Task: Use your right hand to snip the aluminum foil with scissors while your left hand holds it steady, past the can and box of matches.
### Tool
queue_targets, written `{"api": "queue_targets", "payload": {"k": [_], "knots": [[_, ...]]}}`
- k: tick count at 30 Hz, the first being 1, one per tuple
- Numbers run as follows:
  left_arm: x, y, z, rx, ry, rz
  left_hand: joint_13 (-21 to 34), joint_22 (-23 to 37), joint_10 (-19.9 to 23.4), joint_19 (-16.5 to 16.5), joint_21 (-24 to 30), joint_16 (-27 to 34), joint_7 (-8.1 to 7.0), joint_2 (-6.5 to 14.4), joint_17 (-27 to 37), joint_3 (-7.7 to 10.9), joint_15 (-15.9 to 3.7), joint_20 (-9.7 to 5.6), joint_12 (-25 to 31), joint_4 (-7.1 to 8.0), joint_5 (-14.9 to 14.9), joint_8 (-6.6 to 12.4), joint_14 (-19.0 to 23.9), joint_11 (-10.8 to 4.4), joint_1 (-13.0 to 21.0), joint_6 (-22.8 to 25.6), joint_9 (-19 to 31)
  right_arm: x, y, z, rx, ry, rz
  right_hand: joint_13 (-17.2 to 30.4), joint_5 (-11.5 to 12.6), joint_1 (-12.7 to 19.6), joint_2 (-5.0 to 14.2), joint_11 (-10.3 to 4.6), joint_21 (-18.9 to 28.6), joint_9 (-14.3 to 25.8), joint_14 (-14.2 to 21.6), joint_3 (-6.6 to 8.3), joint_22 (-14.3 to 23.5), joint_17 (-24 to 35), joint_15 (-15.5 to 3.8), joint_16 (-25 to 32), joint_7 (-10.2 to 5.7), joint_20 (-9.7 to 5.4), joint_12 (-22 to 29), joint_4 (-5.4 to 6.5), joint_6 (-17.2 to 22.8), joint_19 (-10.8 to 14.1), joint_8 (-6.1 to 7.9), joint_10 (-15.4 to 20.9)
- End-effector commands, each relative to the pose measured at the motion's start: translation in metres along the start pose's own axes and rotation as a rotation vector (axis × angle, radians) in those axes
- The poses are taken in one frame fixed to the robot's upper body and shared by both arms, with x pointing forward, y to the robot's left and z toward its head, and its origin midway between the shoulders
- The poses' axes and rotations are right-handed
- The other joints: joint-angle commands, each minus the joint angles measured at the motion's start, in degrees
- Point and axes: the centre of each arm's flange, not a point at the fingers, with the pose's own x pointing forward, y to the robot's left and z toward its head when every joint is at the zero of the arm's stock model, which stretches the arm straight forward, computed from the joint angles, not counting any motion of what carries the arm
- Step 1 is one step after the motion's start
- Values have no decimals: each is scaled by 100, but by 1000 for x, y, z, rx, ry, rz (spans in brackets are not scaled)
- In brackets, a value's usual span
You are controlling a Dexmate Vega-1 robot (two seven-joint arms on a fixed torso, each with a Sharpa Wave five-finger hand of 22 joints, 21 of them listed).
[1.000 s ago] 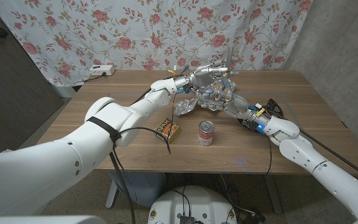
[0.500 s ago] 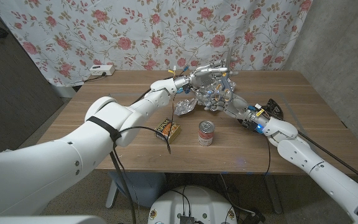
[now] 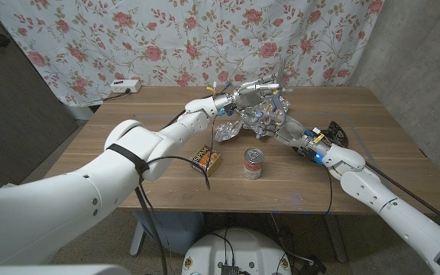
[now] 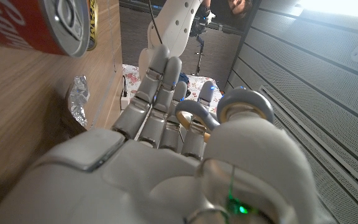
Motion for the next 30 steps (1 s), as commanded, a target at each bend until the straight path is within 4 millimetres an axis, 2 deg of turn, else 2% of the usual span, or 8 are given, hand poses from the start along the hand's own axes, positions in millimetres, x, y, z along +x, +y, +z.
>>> {"api": "queue_targets", "payload": {"k": [1, 4, 7, 17, 19, 25, 27, 30], "knots": [[-2, -2, -4, -17, -8, -2, 3, 9, 39, 55, 4, -13, -1, 4, 5, -8, -47, 8, 20, 11, 17, 15, 70, -3, 66, 90, 18, 2, 2, -1, 6, 9, -6, 324, 16, -117, 53, -455, 395, 68, 290, 7, 390, 374, -911, 189, 27, -44, 342, 62, 149, -43, -7, 607], [-2, -2, -3, -15, -12, -3, 12, 9, 48, 56, 5, -13, 5, -3, 5, -14, -47, 10, 29, 9, 15, 25, 72, -3, 67, 126, 19, 1, 2, -1, 2, 20, -30, 738, 36, -65, 125, -507, 902, 110, 621, 120, 737, 821, -943, 349, 36, -257, 781, 12, 454, 130, 3, 839], [-2, -2, -2, -13, -12, -6, 1, 9, 49, 57, 6, -11, -3, 4, 6, -16, -47, 10, 20, 13, 15, 35, 80, -3, 67, 165, 22, 1, 2, -1, 9, 21, -28, 1104, 17, -15, 112, -639, 1203, 179, 967, 231, 733, 1214, -940, 453, -72, -448, 1213, -35, 935, 354, 121, 1212], [-6, -2, -2, -7, -17, -10, -7, 10, 59, 58, 6, -8, -21, 2, 11, -25, -48, 11, 16, 14, 11, 47, 90, -3, 67, 224, 27, 4, 3, -3, 14, 29, -29, 1562, 11, 111, 103, -887, 1574, 126, 1493, 377, 744, 1721, -949, 689, -133, -731, 1641, -113, 1215, 604, 67, 1509], [-7, -2, -2, -9, -19, -10, -5, 10, 61, 58, 6, -8, -20, 1, 11, -26, -48, 12, 18, 13, 10, 49, 90, -3, 67, 232, 28, 4, 3, -2, 12, 46, -33, 1809, -3, 176, 96, -1007, 1801, 168, 1776, 468, 777, 2201, -933, 947, -183, -815, 1889, -123, 1361, 719, 62, 1763], [-10, 0, -4, -25, -20, 6, -8, 11, 56, 57, 6, -11, -2, 4, 11, -28, -47, 15, 12, 14, 8, 36, 90, -1, 70, 215, 29, 5, 4, -2, 19, 74, -67, 2150, -27, 232, 68, -1142, 2387, 236, 2319, 655, 980, 2591, -923, 1549, -146, -862, 2374, -133, 1844, 1098, 121, 2590], [-11, 0, -5, -29, -22, 12, -8, 11, 58, 57, 6, -12, -6, 4, 11, -29, -47, 19, 12, 14, 7, 33, 89, -1, 69, 214, 30, 4, 4, -2, 18, 76, -78, 2262, -28, 216, 71, -1144, 2504, 263, 2413, 686, 1032, 2591, -921, 1661, -121, -861, 2471, -117, 1963, 1177, 157, 2696], [-12, 1, -5, -31, -19, 12, -14, 11, 57, 58, 6, -9, -5, 6, 13, -31, -47, 18, 7, 16, 5, 31, 95, 0, 68, 216, 31, 2, 4, -2, 32, 84, -107, 2892, -27, 148, 84, -1103, 2723, 357, 2599, 804, 1056, 2595, -913, 1980, -108, -865, 2851, -79, 1992, 1286, 148, 2808]]}}
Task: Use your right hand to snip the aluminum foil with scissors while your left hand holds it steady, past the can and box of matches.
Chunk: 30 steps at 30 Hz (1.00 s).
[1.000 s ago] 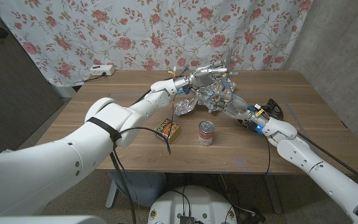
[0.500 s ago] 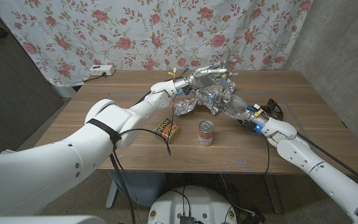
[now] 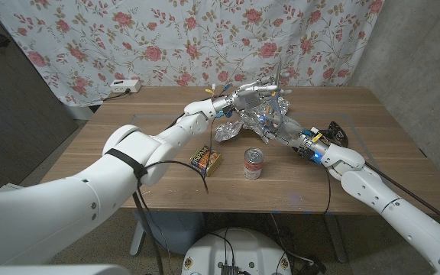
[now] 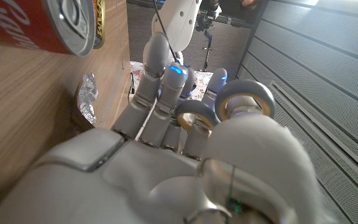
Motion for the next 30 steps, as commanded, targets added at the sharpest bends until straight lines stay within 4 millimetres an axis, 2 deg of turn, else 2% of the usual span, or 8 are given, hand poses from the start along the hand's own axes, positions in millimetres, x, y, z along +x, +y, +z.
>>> {"api": "queue_targets", "payload": {"k": [1, 3, 10, 17, 23, 25, 27, 30], "knots": [[-6, 2, -3, -16, 1, 17, 15, 12, 59, 59, 6, -9, -3, 8, 13, -8, -57, 18, 6, -6, 22, 30, 84, -1, 68, 49, 31, -2, 0, -3, 17, 52, -89, 950, -26, -119, 77, -1188, 317, 170, 264, 203, 43, 34, -233, 461, 38, -548, 577, 62, 97, 181, 38, 1414], [-6, 2, -4, -18, 4, 18, 16, 12, 65, 59, 6, -9, 1, 7, 13, -10, -57, 18, 8, -7, 20, 30, 86, -2, 68, 54, 32, -3, -1, -1, 1, 64, -94, 1192, -25, -165, 72, -1197, 385, 217, 283, 262, 38, 33, -232, 575, 64, -548, 732, 72, 145, 195, 61, 1429], [-6, 3, -7, -33, 9, 27, 4, 13, 79, 64, 8, -6, -11, 0, 16, -19, -58, 14, 3, -10, 12, 23, 97, -5, 70, 66, 34, -4, -1, -4, 48, 43, -110, 1307, -16, -212, 139, -1191, 434, 321, 304, 364, -1, 28, -228, 684, 61, -550, 907, 108, 92, 201, 75, 1454], [-8, 5, -9, -70, -2, 43, -43, 16, 181, 135, 37, 42, -55, -36, 46, -40, -57, -21, 14, -42, -27, 15, 182, -8, 89, 107, 34, -5, 0, -5, 73, 25, -117, 1225, -6, -288, 180, -1219, 525, 460, 328, 512, -49, 20, -230, 805, 151, -551, 947, 163, 84, 266, 128, 1371], [-8, 3, -12, -59, 7, 38, -167, 22, 228, 140, 39, 7, -47, -62, 62, -60, -52, -3, -46, -72, -54, -107, 102, 19, 89, -96, 31, -4, 1, -2, 69, 29, -101, 1056, 1, -326, 144, -1233, 603, 446, 361, 652, -110, 15, -228, 932, 191, -550, 840, 154, 180, 305, 142, 1370], [-8, 3, -12, -63, 2, 41, -346, 20, 84, 102, 21, -123, -37, -56, 21, -78, -39, 31, -268, -37, -60, -158, -145, -11, -1, -189, 24, -4, 1, -2, 73, 27, -98, 1041, 0, -338, 136, -1231, 626, 430, 373, 692, -126, 15, -228, 969, 200, -550, 823, 149, 185, 308, 128, 1372], [-9, 3, -12, -64, 0, 43, -442, 17, 15, 105, 20, -248, -79, -68, -69, -93, 32, 32, -397, 24, -66, -160, -276, -30, -135, -210, 19, -4, 1, -1, 75, 27, -99, 1029, -1, -341, 135, -1233, 621, 423, 375, 702, -141, 15, -227, 978, 204, -550, 813, 148, 191, 300, 126, 1374], [-9, 4, -11, -59, -3, 43, -602, 12, -91, 97, 10, -438, -62, -126, -238, -115, 65, 32, -622, 114, -73, -178, -394, -31, -387, -317, 10, -4, 1, -1, 73, 25, -96, 1026, -1, -353, 129, -1231, 651, 417, 383, 745, -157, 14, -227, 1016, 206, -550, 813, 143, 191, 313, 117, 1419]]}}
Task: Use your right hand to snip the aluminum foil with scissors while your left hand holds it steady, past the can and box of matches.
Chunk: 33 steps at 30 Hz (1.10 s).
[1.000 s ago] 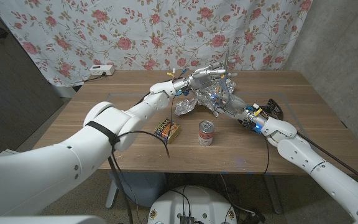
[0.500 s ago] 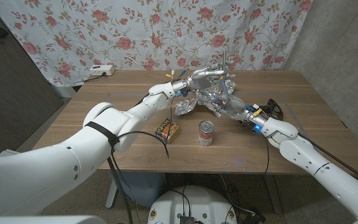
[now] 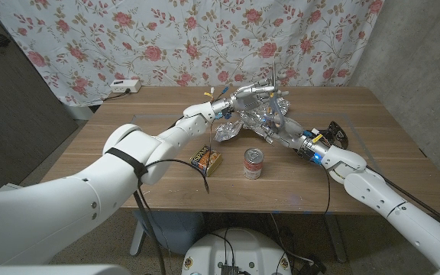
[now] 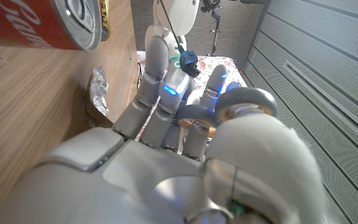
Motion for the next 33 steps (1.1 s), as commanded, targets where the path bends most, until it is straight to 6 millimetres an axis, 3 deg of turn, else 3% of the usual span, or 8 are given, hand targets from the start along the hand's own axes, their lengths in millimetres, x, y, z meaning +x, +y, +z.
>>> {"api": "queue_targets", "payload": {"k": [1, 14, 19, 24, 33], "knots": [[-2, 0, -2, -5, -6, 6, -207, 11, -131, 27, 8, -236, -1, -85, -206, -20, 7, 34, -300, 149, -14, -14, -222, -4, -378, -127, 6, 0, 2, 2, 9, -3, 7, 12, -2, -134, 186, -1310, 52, -2, 74, 88, -20, 4, -58, 67, -12, -488, -13, 0, 55, 77, 24, 1363], [-2, -1, -3, 11, 1, 5, -509, 14, -75, 49, 7, -454, 40, -200, -508, -59, 59, 39, -654, 246, -6, 24, -250, 3, -822, -135, -13, -1, 2, 3, -21, 4, 24, 15, -8, -222, 137, -1300, 141, -15, 43, 222, -90, 1, -54, 184, -2, -487, -71, -10, 77, 48, 5, 1300], [-3, -2, -3, 19, -6, 2, -679, 17, -269, -3, -18, -590, 71, -299, -686, -107, 50, 83, -952, 281, -3, 8, -409, 123, -1083, -234, -19, -2, 3, 3, -22, -1, 14, -42, -13, -250, 119, -1307, 161, -20, 9, 265, -127, -2, -52, 219, -31, -487, -125, -22, 45, 6, -18, 1291], [-8, -3, -1, 41, -15, 12, -838, 15, -417, -61, -38, -651, 6, -299, -858, -19, 45, 107, -1238, 174, 26, -87, -560, 154, -1095, -645, -27, -2, 5, 5, -15, -6, 10, -7, -18, -302, 108, -1302, 191, 15, -28, 312, -169, -4, -52, 259, -46, -486, -119, -23, 36, -45, -11, 1288], [-19, -8, 14, 82, -48, 52, -923, 11, -521, -259, -108, -683, -1, -327, -912, -39, 70, 143, -1409, 185, 20, -61, -808, 180, -1241, -730, -30, -3, 7, 4, -2, -26, -1, -14, -19, -380, 106, -1310, 268, 41, -75, 390, -230, -8, -53, 318, -60, -486, -136, -26, 26, -70, -15, 1329]]}}
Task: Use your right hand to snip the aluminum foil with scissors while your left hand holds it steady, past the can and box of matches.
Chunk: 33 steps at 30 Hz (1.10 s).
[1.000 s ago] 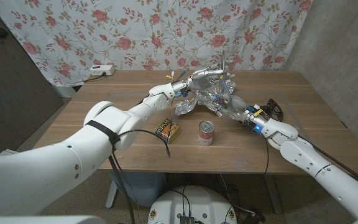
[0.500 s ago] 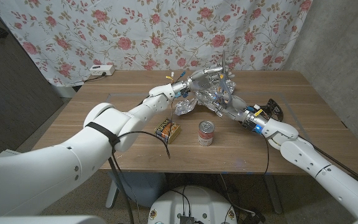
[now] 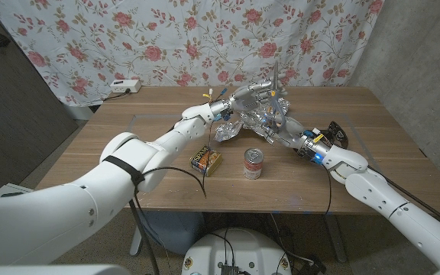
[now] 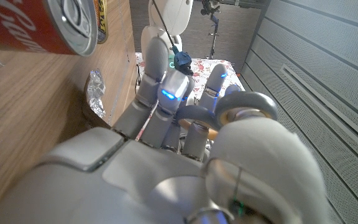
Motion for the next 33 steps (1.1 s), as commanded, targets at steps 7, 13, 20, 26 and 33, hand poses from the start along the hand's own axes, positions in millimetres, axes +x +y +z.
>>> {"api": "queue_targets", "payload": {"k": [7, 13, 20, 26, 33], "knots": [[-16, -12, 17, 40, -61, 62, -39, 6, 44, -113, -24, 55, -7, 22, 44, -12, -56, -10, -66, -21, 23, 56, -82, -39, -100, -20, 8, -4, 4, 1, 26, -27, -31, -93, -19, -116, 104, -1312, 71, 7, -59, 113, -60, 17, -48, 80, -29, -487, -108, -24, 26, -43, -34, 1316], [-20, -14, 21, 52, -71, 76, -43, 5, 84, -106, -14, 87, -9, 28, 51, -11, -62, -15, -76, -37, 25, 81, -70, -48, -110, 19, 6, -7, 5, 2, 38, -31, -42, -108, -18, -148, 98, -1313, 120, -9, -62, 160, -114, 13, -48, 114, -32, -488, -115, -39, 45, -36, -44, 1389], [-26, -16, 20, 47, -88, 97, -46, 4, 126, -81, 1, 116, 5, 39, 39, 8, -66, -54, -88, -60, 31, 98, -22, -56, -111, 46, 4, -9, 7, 1, 45, -34, -45, 3, -18, -188, 94, -1304, 194, 12, -64, 210, -130, 14, -47, 152, -41, -486, -63, -47, 29, -55, -48, 1393], [-33, -18, 23, 90, -84, 107, -45, 5, 14, -136, -5, 46, 15, 223, -12, 188, -43, -12, -202, -154, 72, 92, -205, -15, 16, -7, 2, -10, 8, -1, 61, -44, -32, 24, -19, -215, 89, -1302, 229, 24, -82, 243, -147, 15, -47, 173, -48, -486, -75, -53, 24, -96, -49, 1342], [-41, -21, 25, 107, -87, 130, -44, 2, -13, -195, -14, 50, -11, 123, -54, 130, 10, -25, -264, -107, 45, 94, -243, -25, -179, -29, 0, -14, 10, 0, 77, -48, -40, 52, -16, -229, 84, -1311, 367, -40, -49, 300, -89, 23, -50, 237, -48, -487, -34, -80, 84, -60, -71, 1442]]}}
